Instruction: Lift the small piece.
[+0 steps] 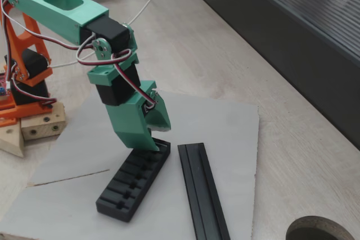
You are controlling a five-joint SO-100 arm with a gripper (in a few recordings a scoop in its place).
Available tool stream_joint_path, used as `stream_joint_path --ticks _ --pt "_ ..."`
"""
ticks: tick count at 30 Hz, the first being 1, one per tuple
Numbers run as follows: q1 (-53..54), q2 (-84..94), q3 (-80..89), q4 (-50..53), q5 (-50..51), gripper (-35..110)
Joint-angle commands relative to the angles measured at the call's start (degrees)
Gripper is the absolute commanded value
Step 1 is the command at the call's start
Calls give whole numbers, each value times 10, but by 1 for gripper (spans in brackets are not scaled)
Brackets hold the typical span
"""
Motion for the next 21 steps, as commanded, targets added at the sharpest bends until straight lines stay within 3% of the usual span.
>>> stream_joint_path --ticks 1,15,21 --pt "-7 10 -3 4 -3 44" --pt "-7 11 -3 4 -3 43" --pt "-7 12 -3 4 -3 32"
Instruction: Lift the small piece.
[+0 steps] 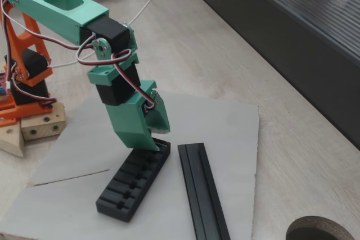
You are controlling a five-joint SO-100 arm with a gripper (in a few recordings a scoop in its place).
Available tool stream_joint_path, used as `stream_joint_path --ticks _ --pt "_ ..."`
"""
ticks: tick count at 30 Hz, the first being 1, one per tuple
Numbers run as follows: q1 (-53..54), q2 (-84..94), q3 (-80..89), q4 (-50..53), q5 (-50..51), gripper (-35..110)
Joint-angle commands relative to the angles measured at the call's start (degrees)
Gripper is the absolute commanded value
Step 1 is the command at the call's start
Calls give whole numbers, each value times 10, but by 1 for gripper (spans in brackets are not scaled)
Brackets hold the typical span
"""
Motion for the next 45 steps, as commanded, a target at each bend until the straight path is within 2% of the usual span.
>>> stream_joint_path --ticks 1,5,12,45 --pt "-11 12 -3 4 -3 29" --pt "-47 12 -3 4 -3 24" --pt "-82 12 -4 4 -3 24" --pt "-74 3 -3 4 -3 24"
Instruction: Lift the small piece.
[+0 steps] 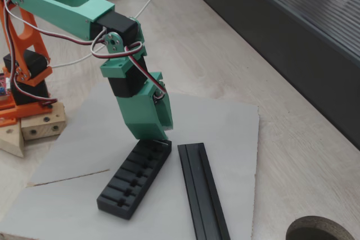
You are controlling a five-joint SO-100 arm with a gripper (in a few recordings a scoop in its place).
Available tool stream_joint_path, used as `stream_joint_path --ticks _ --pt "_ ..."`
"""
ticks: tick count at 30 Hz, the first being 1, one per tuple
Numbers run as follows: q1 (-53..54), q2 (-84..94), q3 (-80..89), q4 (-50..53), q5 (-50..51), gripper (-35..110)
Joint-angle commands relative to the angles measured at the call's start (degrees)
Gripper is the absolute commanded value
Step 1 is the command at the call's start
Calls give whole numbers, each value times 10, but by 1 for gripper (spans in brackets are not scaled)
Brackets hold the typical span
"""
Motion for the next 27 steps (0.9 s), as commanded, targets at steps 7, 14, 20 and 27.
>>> stream_joint_path --ticks 7,14,20,27 --pt "-9 13 -2 4 -3 11" --pt "-15 15 -6 4 -3 7" --pt "-16 15 -3 4 -3 6" --pt "-12 15 -3 4 -3 6"
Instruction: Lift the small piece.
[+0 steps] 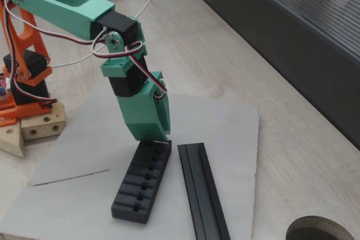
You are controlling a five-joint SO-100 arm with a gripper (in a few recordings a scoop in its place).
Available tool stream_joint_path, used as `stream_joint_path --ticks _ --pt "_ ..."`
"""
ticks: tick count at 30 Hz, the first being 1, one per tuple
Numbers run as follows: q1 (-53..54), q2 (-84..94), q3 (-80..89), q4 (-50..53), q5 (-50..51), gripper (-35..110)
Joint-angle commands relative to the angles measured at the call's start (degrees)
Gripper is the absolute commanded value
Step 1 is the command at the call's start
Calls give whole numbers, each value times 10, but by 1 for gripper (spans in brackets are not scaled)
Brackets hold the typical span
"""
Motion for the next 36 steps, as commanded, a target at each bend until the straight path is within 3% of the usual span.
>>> stream_joint_path --ticks 1,19,28,36 --pt "-10 15 -2 4 -6 6" --pt "-7 90 -9 5 -5 6" --pt "-7 178 -11 114 -6 6" --pt "-6 293 -11 121 -4 6"
